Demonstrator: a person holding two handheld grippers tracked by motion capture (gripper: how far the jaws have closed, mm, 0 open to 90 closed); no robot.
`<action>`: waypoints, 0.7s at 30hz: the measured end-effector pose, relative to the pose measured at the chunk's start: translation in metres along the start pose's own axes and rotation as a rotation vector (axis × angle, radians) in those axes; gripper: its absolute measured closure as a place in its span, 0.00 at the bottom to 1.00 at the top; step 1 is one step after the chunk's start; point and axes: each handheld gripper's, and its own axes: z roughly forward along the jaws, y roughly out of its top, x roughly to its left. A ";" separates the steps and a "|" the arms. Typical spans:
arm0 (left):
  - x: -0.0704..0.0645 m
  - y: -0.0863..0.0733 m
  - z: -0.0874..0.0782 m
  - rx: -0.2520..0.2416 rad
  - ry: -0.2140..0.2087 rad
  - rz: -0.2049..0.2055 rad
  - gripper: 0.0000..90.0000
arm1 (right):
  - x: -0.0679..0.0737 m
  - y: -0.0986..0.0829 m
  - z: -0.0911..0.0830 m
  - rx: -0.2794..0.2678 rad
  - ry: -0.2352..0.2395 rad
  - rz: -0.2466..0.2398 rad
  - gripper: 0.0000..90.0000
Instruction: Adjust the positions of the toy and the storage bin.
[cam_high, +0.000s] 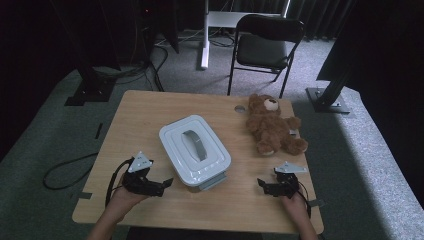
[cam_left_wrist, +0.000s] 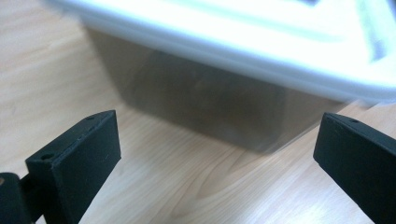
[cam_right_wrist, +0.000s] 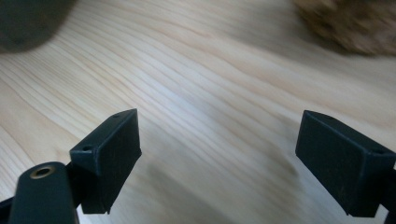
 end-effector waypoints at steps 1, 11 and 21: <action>-0.002 0.004 0.000 -0.006 -0.003 0.006 0.01 | -0.002 -0.002 -0.003 0.001 -0.003 0.015 0.15; -0.014 0.038 0.012 -0.030 -0.045 0.026 0.01 | -0.018 -0.021 -0.023 -0.026 -0.109 0.097 0.14; -0.014 0.065 0.035 -0.009 -0.072 0.026 0.01 | -0.022 -0.019 -0.018 0.026 -0.149 0.140 0.15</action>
